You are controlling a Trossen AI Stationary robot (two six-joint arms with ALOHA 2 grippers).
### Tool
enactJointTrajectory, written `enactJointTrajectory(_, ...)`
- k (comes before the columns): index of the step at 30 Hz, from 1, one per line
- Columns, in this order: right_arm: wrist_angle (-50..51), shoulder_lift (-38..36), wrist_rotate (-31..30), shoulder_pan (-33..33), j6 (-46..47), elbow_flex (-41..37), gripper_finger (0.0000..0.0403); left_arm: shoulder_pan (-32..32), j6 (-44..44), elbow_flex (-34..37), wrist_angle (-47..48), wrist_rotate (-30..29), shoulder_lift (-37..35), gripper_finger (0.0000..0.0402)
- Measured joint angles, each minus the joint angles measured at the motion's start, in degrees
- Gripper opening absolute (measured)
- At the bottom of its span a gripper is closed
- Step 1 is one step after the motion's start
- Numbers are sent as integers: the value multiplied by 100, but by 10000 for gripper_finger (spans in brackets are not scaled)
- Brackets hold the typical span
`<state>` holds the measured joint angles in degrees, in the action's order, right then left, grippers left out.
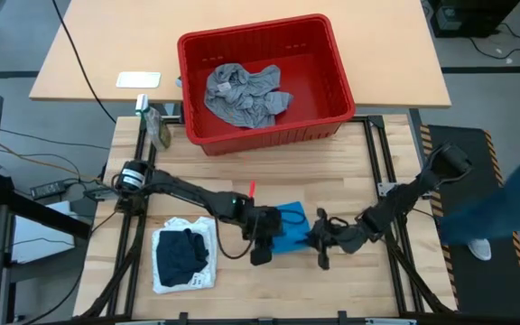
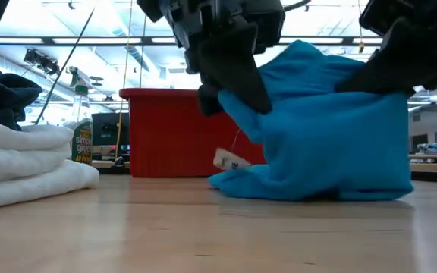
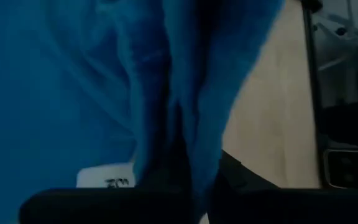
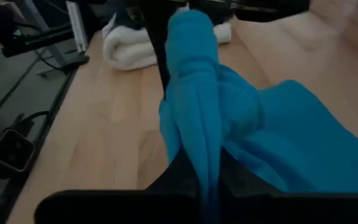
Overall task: Fold laundry
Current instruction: Fold the light blue shorts
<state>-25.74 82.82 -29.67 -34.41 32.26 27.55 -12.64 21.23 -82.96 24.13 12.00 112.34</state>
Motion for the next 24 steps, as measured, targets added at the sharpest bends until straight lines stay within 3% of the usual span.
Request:
enactJointTrajectory(8,13,137,-675,340,-666,350,13,297,-136,-618,634,121,-69,25)
enactJointTrajectory(13,-12,-99,-390,537,-670,327,13,403,-428,-860,981,206,-84,11)
enactJointTrajectory(18,90,-121,550,520,901,205,13,303,-291,-633,905,374,-3,11)
enactJointTrajectory(24,715,163,562,583,2996,201,14,408,77,-510,701,322,312,13)
